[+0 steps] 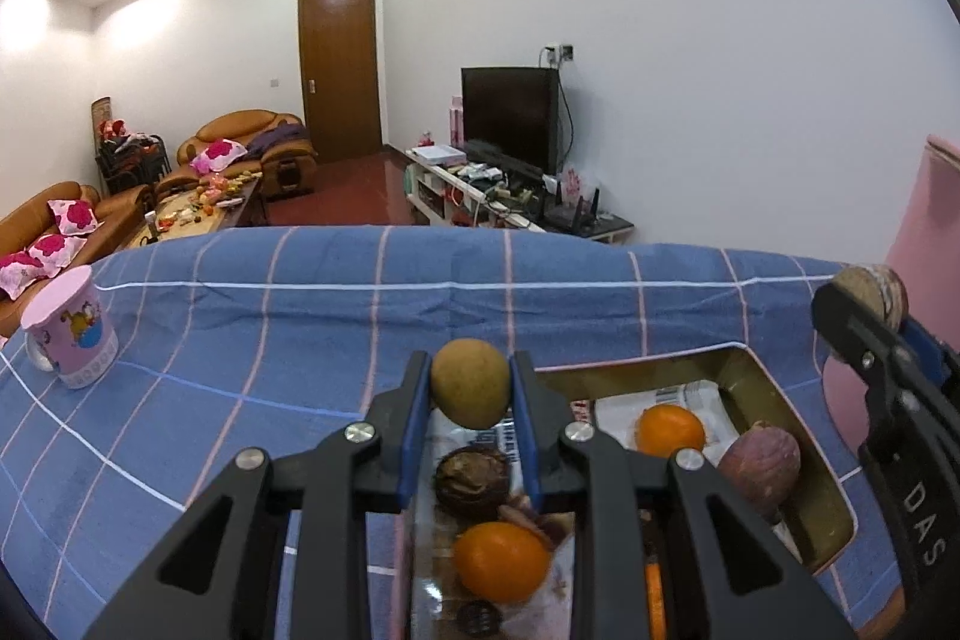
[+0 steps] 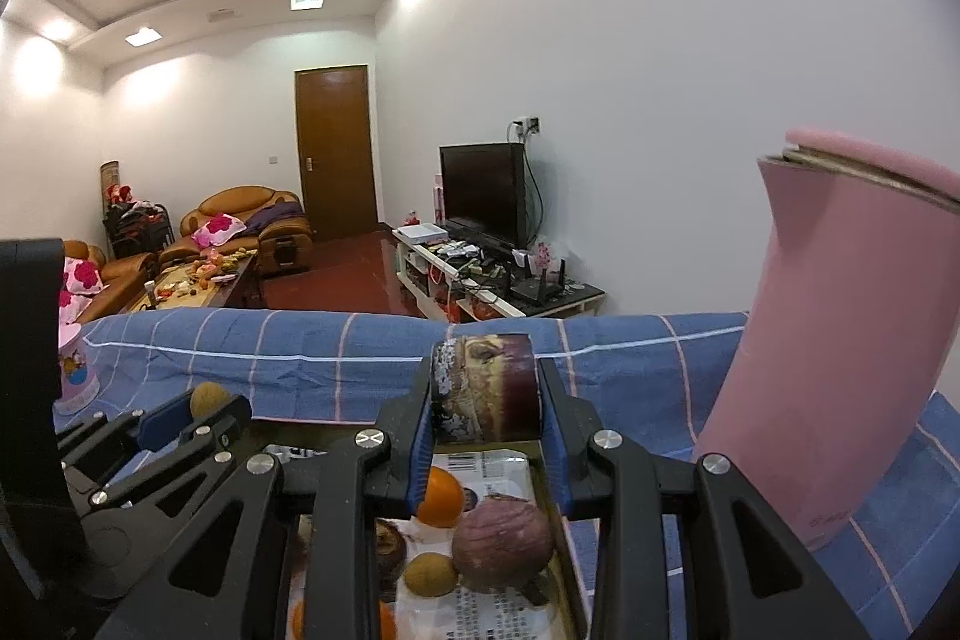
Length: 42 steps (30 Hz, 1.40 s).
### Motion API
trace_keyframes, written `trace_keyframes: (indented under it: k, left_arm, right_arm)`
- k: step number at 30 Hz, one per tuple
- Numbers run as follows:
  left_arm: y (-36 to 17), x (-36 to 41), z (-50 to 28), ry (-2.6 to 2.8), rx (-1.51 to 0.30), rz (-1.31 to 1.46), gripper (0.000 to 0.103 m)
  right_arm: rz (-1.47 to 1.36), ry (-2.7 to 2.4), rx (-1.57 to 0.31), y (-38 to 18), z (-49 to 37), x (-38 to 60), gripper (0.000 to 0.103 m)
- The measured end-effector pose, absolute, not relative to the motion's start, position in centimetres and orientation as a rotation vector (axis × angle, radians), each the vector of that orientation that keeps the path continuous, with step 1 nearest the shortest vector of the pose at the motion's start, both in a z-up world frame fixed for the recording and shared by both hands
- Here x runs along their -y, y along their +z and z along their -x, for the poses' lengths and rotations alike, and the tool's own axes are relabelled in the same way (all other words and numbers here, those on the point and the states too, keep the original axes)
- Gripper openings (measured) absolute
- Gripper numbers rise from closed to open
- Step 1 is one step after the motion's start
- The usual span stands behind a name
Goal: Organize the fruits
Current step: 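Lower the jar with the right tool while the left tool lowers the kiwi into the tin, then open the right tool while the left tool opens, releasing jar and kiwi into the tin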
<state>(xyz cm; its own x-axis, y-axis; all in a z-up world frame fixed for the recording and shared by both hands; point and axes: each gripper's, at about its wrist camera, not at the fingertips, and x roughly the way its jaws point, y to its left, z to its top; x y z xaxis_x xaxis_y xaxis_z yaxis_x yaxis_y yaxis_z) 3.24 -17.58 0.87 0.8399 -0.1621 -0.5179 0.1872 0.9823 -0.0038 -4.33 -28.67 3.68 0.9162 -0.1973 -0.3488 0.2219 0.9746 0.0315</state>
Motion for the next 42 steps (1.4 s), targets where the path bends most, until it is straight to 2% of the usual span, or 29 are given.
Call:
trace_keyframes:
  k: [6, 19, 34, 42]
  left_arm:
    - [1.6, 18.7, -3.7, -0.2, -0.529, -0.084, 0.027]
    - [0.1, 18.7, -5.8, -0.186, -0.665, -0.117, 0.027]
    - [-2.0, 20.4, -6.1, -0.16, -0.773, -0.228, 0.027]
    - [-2.4, 21.2, -5.7, -0.129, -0.787, -0.293, 0.027]
  right_arm:
    - [-0.131, -0.235, -0.379, 3.3, 3.6, 30.8, 0.033]
    - [-0.231, -0.132, -0.515, 1.7, -0.2, 30.0, 0.033]
    - [-0.239, -0.111, -0.689, -1.3, -2.8, 30.2, 0.033]
    - [-0.158, -0.111, -0.695, -1.6, -2.9, 29.2, 0.033]
